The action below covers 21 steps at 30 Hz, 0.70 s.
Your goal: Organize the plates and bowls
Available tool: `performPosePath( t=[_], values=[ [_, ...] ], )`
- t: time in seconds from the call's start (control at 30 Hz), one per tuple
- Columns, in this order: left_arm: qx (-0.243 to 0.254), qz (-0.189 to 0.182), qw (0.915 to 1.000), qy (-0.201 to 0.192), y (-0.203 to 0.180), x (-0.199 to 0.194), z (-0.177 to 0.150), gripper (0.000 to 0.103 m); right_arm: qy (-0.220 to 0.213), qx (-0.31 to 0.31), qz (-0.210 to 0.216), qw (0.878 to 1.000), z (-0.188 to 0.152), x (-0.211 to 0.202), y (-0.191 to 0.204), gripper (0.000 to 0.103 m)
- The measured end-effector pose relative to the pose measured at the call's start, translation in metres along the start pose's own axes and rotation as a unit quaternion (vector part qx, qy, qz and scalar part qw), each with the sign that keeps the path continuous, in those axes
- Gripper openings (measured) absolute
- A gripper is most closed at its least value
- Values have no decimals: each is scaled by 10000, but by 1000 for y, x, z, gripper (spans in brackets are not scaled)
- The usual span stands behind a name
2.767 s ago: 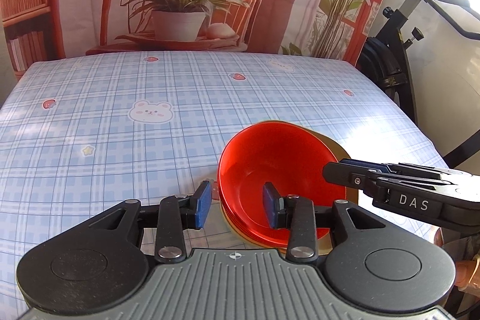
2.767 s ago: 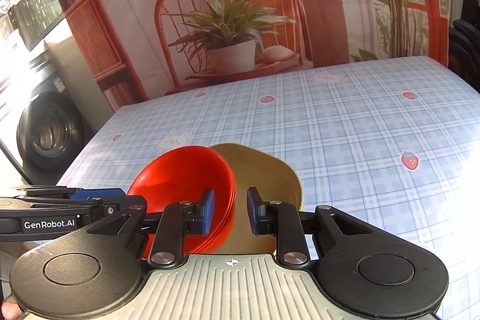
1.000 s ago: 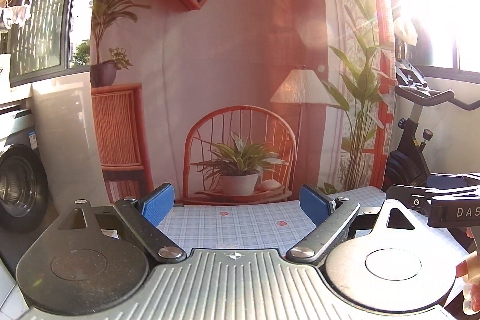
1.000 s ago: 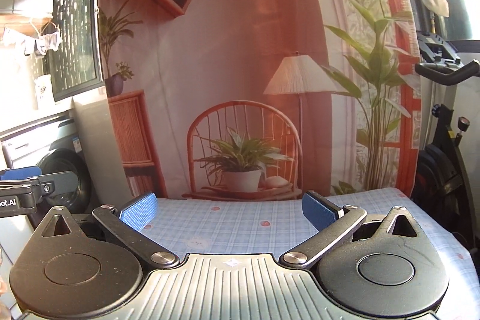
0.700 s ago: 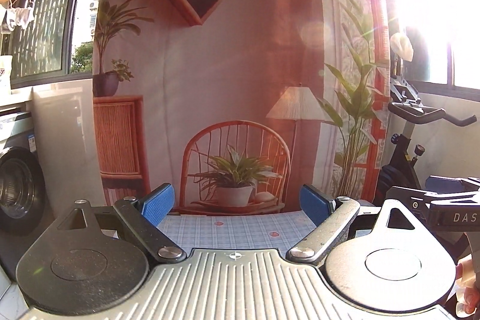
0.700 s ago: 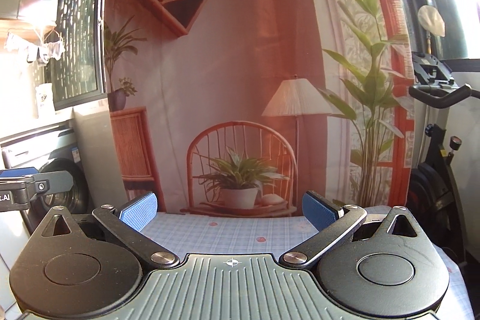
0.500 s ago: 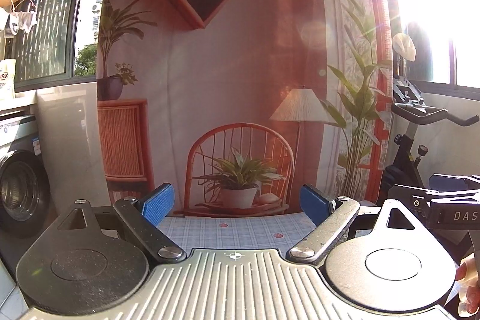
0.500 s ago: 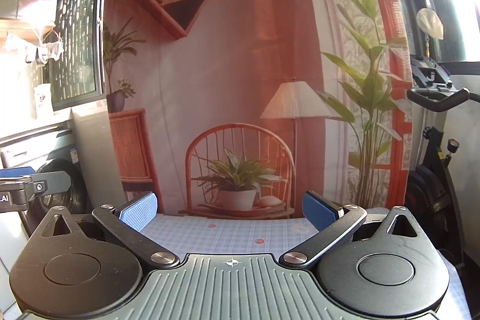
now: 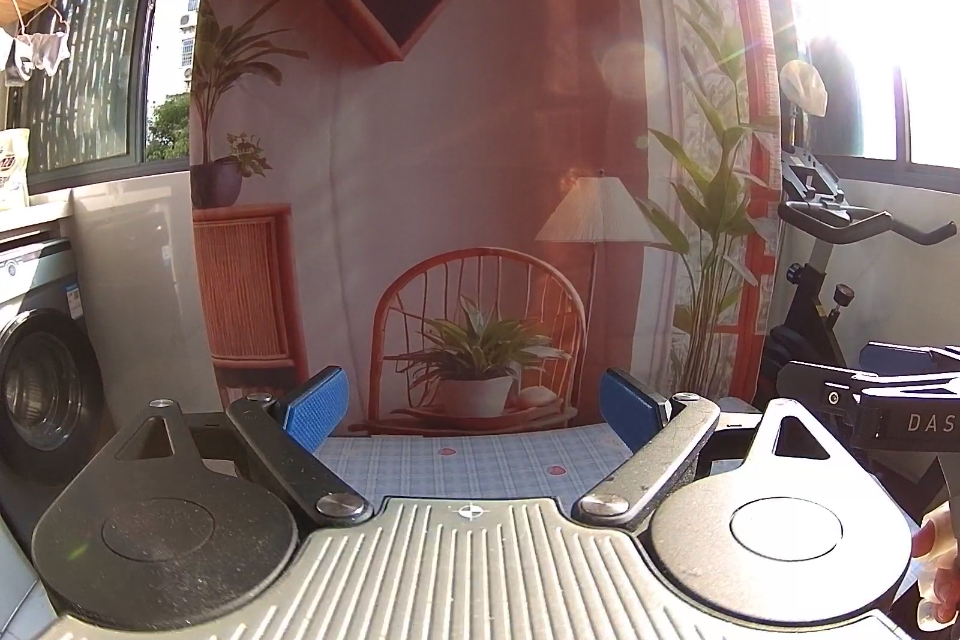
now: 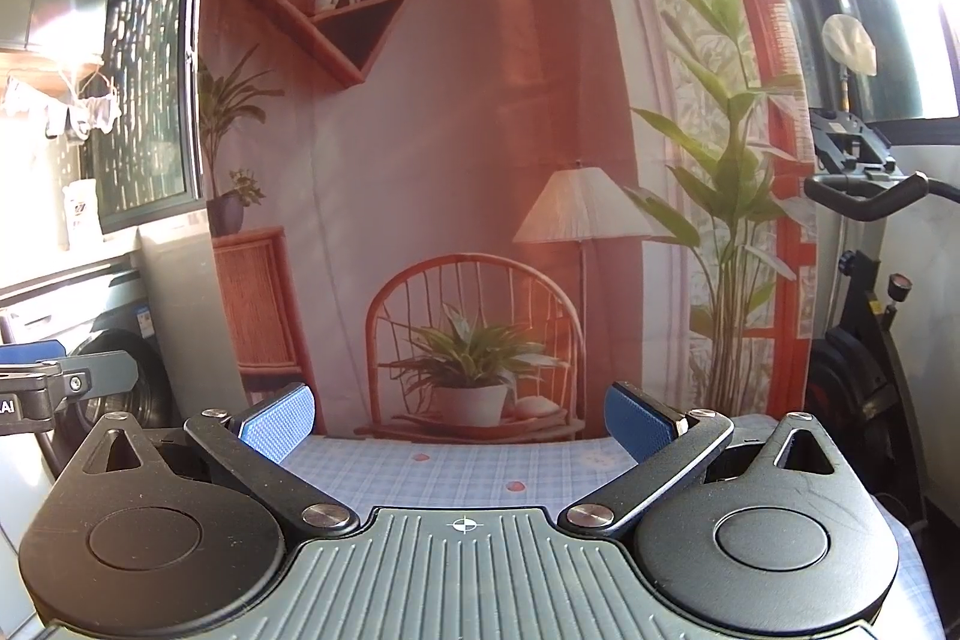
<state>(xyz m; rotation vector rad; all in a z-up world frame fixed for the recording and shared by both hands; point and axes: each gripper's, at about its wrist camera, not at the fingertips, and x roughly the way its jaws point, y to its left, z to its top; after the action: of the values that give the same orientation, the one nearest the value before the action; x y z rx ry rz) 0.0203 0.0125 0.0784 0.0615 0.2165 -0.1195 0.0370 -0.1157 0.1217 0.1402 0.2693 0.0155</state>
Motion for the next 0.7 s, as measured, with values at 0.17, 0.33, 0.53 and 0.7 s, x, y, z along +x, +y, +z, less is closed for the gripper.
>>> performPosePath(
  t=[0.17,0.33,0.53,0.7],
  values=[
    [19,-15,10000,12,2,1,1,92,-1,4,-2,10000,0,-1,0,103],
    [7,-37,10000,31,6,3,1,92,2,2,1,10000,0,-1,0,103],
    [4,-56,10000,50,9,4,1,92,9,1,1,10000,1,-1,-1,103],
    [1,-50,10000,58,9,4,1,92,6,5,-4,10000,1,0,0,103]
  ],
)
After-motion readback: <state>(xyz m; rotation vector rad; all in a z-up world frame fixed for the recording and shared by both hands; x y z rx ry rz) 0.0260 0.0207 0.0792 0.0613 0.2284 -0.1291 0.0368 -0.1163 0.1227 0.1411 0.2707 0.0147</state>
